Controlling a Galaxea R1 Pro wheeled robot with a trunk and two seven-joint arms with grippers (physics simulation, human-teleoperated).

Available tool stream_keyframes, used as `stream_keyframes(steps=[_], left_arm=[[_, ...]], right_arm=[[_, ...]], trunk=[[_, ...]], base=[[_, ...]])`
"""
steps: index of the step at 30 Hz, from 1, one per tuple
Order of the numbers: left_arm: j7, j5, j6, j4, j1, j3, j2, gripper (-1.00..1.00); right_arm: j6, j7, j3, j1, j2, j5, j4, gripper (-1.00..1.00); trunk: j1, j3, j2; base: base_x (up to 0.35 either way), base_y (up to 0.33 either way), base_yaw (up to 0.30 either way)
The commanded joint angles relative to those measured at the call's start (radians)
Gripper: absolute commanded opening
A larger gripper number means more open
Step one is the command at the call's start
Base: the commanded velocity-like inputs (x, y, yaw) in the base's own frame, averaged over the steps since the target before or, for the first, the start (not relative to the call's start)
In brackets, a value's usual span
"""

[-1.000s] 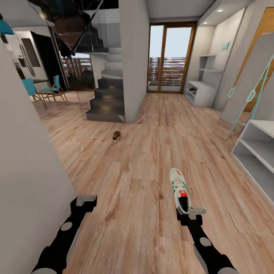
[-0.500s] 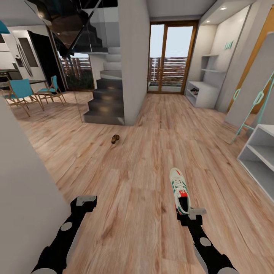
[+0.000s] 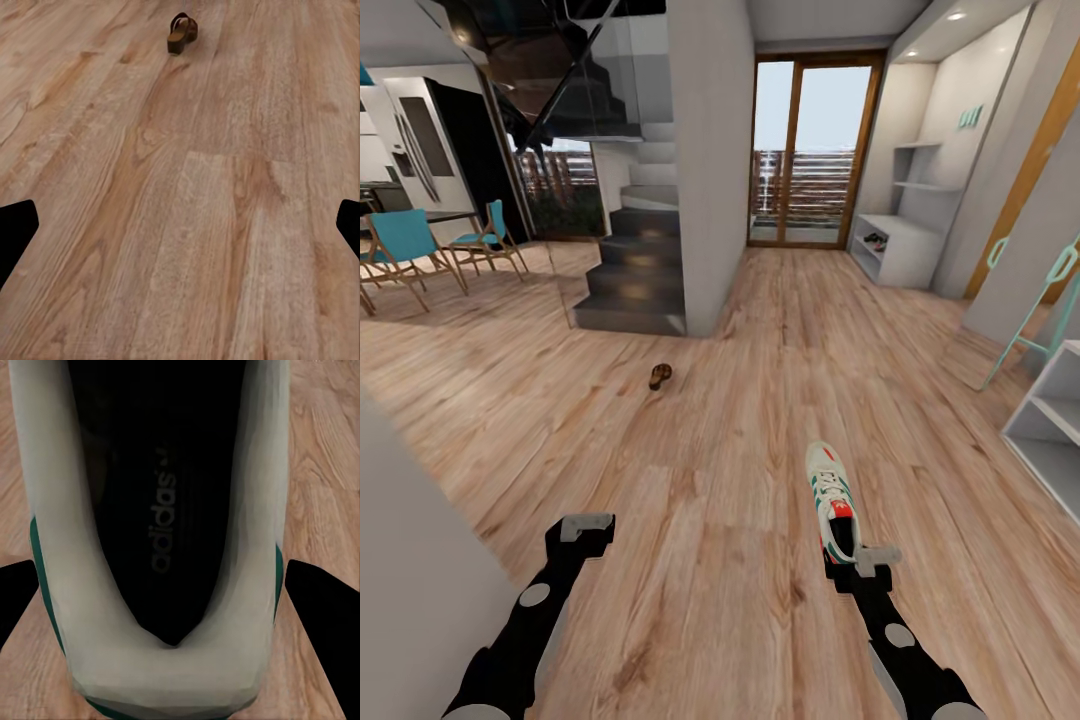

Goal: Pick up the two gym shoes and the two sandals from the corridor floor and place them onto the hallstand (shoe rack) in the corridor, making sure they are on the rack and not on the floor. Arrange them so the two gym shoes are next to each other and the two sandals are next to each other.

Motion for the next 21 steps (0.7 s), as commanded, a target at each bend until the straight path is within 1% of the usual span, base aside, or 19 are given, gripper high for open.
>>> stream_keyframes(steps=[1, 21], left_arm=[[-0.006, -0.01, -0.004, 0.0, -0.001, 0.006, -0.002, 1.0], [-0.006, -0.01, -0.004, 0.0, -0.001, 0.006, -0.001, 1.0]], right_arm=[[-0.003, -0.004, -0.003, -0.001, 0.0, 0.011, 0.001, -1.0], [-0.003, -0.004, -0.003, -0.001, 0.0, 0.011, 0.001, -1.0]], trunk=[[0.0, -0.001, 0.0], [0.0, -0.001, 0.0]], base=[[0.338, 0.0, 0.0], [0.338, 0.0, 0.0]])
